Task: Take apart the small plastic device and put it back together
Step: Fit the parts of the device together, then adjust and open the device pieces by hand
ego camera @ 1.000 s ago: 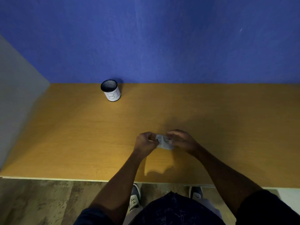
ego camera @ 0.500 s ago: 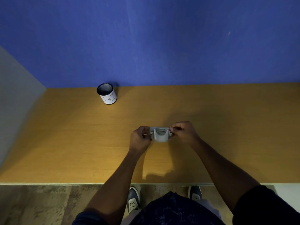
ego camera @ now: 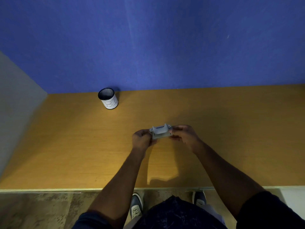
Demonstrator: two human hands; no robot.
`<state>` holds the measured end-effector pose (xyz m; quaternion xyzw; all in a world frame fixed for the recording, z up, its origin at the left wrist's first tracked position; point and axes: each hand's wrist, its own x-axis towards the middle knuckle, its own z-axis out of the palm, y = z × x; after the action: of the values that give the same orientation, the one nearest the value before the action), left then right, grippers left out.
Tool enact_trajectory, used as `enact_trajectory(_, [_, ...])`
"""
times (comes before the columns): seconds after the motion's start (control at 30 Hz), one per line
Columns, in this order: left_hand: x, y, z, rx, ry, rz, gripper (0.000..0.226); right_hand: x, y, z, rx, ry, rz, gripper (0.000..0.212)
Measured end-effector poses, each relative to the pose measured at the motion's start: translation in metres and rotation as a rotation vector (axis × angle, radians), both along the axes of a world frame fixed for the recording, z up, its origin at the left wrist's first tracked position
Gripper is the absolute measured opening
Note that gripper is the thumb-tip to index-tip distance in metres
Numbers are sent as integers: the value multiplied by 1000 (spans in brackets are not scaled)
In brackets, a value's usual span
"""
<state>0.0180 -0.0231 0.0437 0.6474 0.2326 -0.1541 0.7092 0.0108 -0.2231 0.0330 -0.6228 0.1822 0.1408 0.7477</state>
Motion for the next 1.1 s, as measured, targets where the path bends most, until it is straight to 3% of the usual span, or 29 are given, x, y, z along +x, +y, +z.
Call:
enact_trajectory(0.3, [0,-4,-7,19,66,48,13,-1,7,-4,-57,77,-68,22])
enact_trajectory(0.4, [0,5,-4,-120,43,4,6,-2,5,-5,61,166,-116,19])
enact_trajectory(0.53, [1,16,-2,-354,-48,-164,31,-3,0,-3,203,236,-135,23])
enact_trajectory(0.7, [2,10,2,-85,-272,-272,39,-5,-4,0,288,311,-82,21])
enact_trajectory(0.83, [6,6,6,9,-360,-256,27,-7,-6,0,327,341,-27,15])
enact_trajectory(0.97, [10,2,11,65,-439,-254,20,-5,-1,2,246,347,13,17])
enact_trajectory(1.1, [16,-2,14,272,-524,-311,20,-3,6,5,26,297,113,22])
